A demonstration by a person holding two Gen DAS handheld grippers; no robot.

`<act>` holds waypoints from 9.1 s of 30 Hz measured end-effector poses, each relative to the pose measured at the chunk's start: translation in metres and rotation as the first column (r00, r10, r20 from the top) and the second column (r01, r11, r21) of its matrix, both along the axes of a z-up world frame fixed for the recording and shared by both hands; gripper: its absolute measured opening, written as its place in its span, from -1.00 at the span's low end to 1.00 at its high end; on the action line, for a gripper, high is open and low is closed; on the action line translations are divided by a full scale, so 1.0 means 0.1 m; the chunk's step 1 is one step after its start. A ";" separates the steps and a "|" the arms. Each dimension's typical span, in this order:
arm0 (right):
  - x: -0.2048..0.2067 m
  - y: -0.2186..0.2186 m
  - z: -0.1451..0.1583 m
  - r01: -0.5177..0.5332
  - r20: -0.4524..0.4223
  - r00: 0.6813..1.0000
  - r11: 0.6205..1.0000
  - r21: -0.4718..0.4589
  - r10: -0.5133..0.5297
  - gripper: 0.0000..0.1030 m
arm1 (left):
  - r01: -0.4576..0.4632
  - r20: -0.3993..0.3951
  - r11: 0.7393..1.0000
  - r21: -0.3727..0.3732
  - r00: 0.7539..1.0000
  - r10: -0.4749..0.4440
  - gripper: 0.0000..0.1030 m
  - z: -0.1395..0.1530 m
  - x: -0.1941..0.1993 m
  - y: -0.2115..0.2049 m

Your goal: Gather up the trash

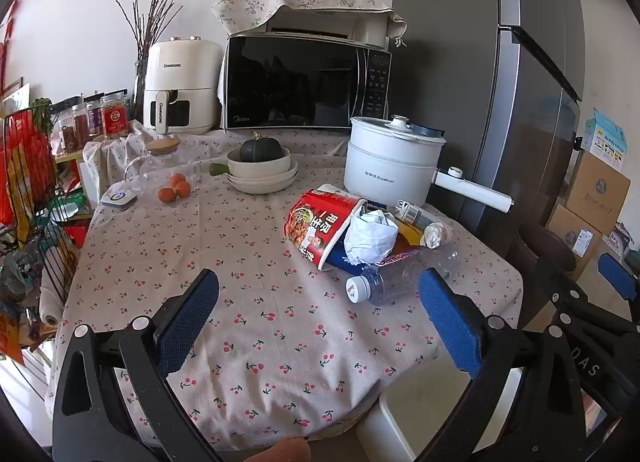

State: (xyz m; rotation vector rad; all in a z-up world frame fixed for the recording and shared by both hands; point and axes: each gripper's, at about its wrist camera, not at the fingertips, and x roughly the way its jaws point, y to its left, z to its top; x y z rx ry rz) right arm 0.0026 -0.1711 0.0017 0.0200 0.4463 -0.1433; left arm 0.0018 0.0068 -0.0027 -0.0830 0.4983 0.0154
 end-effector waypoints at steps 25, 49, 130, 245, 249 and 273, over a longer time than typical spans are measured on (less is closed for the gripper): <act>0.00 0.00 0.00 0.000 -0.001 1.000 1.000 0.000 0.000 0.88 | -0.001 -0.001 1.000 0.001 1.000 0.001 0.86 0.00 0.00 0.00; 0.51 -0.31 0.21 -0.013 -0.181 0.982 0.981 0.196 0.049 0.88 | -0.023 -0.032 0.999 -0.031 0.999 0.022 0.87 0.05 0.34 0.16; 1.11 -0.38 -0.22 -0.137 -0.299 0.945 0.990 0.017 0.135 -0.03 | 0.360 -0.056 0.920 -0.154 0.927 -0.371 0.06 0.13 1.01 -0.10; 1.79 -0.49 -0.63 -0.044 -0.451 0.884 0.981 0.189 0.126 0.84 | 0.430 -0.185 0.886 -0.172 0.869 -0.458 0.19 -0.12 1.28 0.05; 2.08 -0.37 -0.61 -0.085 -0.403 0.907 0.990 0.116 0.125 0.84 | 0.434 -0.144 0.878 -0.202 0.873 -0.465 0.19 -0.02 1.25 0.13; 3.31 -0.07 -1.14 -0.545 -0.436 0.715 0.826 0.142 0.547 0.00 | 0.447 -0.087 0.863 -0.236 0.875 -0.477 0.19 0.14 1.22 0.44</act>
